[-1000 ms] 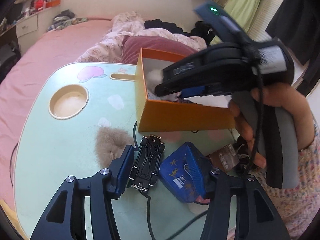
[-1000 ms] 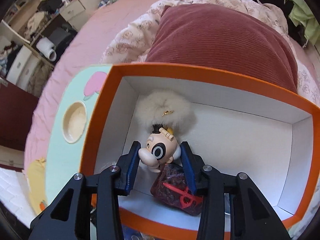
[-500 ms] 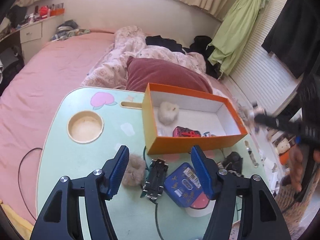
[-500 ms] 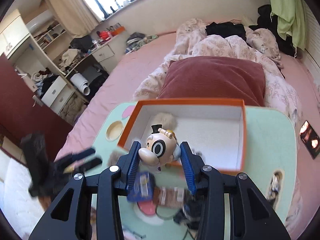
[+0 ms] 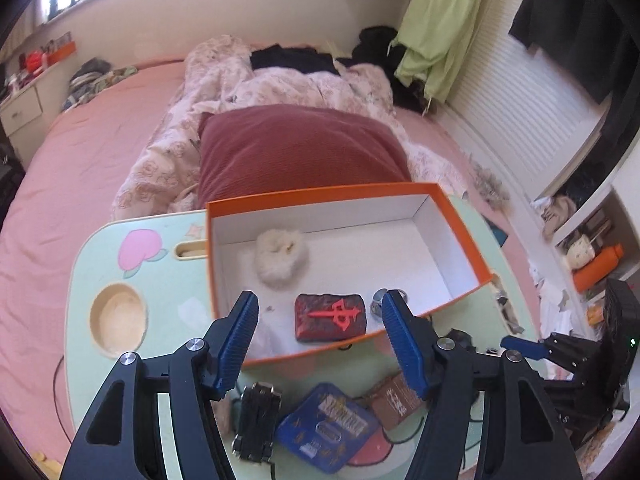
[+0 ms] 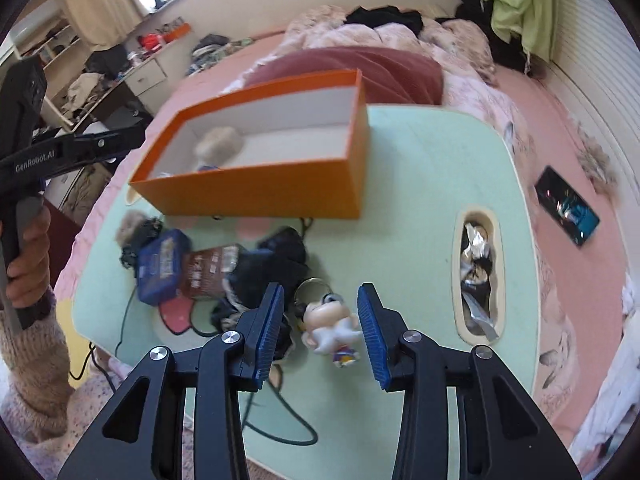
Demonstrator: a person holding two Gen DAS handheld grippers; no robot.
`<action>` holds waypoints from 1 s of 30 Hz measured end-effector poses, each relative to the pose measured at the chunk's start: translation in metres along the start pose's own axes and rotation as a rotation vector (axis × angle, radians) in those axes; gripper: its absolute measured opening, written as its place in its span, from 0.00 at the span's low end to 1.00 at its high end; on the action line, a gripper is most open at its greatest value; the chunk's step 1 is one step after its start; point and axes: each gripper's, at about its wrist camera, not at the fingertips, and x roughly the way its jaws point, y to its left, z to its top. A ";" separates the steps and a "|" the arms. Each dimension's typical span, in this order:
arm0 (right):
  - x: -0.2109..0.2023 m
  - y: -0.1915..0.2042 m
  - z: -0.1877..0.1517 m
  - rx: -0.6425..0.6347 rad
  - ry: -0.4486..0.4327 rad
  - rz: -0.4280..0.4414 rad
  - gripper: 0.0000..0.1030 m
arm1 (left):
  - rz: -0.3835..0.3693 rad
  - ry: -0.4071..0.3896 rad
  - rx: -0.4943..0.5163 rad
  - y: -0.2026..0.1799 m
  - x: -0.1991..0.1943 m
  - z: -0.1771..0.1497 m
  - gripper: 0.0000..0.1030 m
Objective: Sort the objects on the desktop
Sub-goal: 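Set the figurine down with the right gripper while the left gripper grasps the dark red-printed packet, then lift the dark packet out and set it on the table with the left gripper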
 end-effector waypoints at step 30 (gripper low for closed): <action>-0.008 -0.012 0.000 0.104 -0.107 0.197 0.40 | -0.026 0.375 -0.049 -0.014 0.106 0.005 0.60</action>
